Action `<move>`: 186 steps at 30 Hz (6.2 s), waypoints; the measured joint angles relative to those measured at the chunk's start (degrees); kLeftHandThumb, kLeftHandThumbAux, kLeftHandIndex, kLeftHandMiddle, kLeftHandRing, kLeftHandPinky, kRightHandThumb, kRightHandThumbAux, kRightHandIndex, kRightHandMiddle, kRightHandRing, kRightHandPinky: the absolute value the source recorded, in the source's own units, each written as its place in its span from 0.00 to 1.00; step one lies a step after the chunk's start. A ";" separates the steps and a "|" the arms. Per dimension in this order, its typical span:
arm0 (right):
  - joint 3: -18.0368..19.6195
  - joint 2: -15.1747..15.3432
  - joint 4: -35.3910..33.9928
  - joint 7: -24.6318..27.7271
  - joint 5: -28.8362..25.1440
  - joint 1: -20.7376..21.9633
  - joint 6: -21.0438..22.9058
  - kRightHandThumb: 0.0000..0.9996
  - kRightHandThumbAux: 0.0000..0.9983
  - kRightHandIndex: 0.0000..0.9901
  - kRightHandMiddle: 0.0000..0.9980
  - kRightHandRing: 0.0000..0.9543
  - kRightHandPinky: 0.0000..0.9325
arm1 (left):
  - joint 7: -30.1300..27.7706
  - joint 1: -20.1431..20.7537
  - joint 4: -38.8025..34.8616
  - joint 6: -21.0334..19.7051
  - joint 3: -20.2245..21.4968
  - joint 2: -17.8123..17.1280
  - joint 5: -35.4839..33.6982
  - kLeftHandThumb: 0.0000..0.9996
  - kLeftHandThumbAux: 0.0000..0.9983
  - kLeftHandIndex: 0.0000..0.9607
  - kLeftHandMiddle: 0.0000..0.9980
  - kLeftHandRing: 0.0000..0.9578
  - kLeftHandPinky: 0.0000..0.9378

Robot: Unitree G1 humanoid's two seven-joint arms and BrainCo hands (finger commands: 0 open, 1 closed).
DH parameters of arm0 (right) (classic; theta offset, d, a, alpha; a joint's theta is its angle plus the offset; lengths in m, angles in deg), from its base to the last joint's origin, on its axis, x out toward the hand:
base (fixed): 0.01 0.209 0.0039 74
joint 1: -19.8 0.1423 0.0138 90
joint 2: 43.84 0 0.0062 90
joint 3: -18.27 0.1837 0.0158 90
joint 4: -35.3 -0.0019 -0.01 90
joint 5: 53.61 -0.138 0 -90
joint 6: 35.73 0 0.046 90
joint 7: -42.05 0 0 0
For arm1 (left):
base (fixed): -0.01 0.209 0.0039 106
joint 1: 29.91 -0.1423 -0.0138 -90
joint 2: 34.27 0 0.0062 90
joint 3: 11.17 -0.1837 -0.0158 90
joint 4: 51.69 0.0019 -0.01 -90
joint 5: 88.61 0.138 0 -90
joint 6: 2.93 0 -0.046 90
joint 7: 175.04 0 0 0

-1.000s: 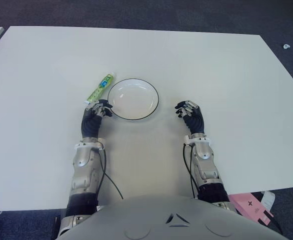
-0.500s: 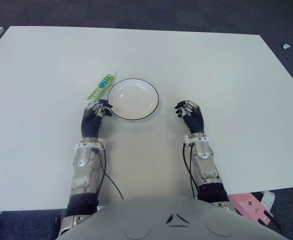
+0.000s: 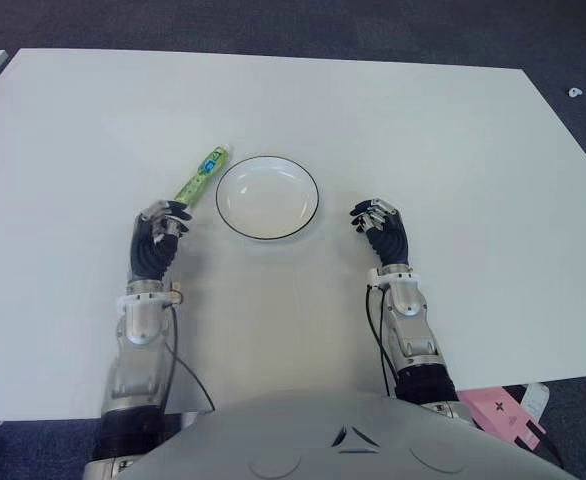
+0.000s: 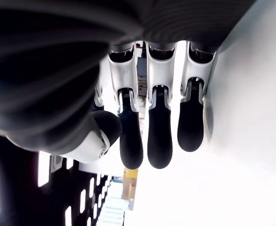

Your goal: Put the toothpaste on the table into the plate.

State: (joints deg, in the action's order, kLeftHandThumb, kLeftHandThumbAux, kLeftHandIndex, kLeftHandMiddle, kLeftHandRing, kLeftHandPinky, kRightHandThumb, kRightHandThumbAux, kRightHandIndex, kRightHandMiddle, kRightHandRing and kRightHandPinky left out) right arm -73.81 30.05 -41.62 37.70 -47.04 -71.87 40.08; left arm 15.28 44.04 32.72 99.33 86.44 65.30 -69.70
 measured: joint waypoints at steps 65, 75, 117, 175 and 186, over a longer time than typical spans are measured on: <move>1.03 -1.42 2.02 -1.32 -0.17 0.53 -1.40 0.71 0.73 0.43 0.50 0.54 0.56 | -23.81 45.28 32.63 -17.44 -22.80 -27.76 21.43 0.53 0.28 0.00 0.00 0.00 0.05; 1.04 -1.35 2.06 -1.59 -0.10 0.52 -1.42 0.71 0.73 0.43 0.50 0.54 0.56 | -31.89 52.69 44.03 -13.46 -29.43 -28.41 21.58 0.50 0.27 0.00 0.00 0.00 0.00; 0.88 -0.84 0.82 -1.61 -0.10 -0.22 -1.06 0.70 0.74 0.43 0.50 0.53 0.56 | -39.29 64.82 63.45 -5.73 -37.64 -25.75 20.26 0.39 0.34 0.00 0.00 0.00 0.00; 1.02 -0.81 -1.16 -0.40 -0.31 -2.28 -0.62 0.71 0.73 0.43 0.50 0.54 0.56 | -10.30 17.23 4.75 -39.58 -23.74 -13.98 20.66 0.53 0.30 0.03 0.12 0.17 0.27; 1.12 -0.82 -1.49 -0.02 -0.42 -2.49 -0.41 0.71 0.73 0.43 0.51 0.55 0.56 | -6.34 15.49 4.49 -39.14 -22.83 -11.86 20.66 0.58 0.37 0.14 0.21 0.25 0.34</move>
State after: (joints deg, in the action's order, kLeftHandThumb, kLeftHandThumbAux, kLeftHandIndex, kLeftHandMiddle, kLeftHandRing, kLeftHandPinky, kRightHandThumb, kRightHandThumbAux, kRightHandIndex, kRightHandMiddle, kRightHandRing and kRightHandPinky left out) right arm -72.68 29.22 -43.11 37.69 -47.47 -74.37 39.67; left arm 8.94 59.53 37.21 60.18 63.62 53.44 -49.05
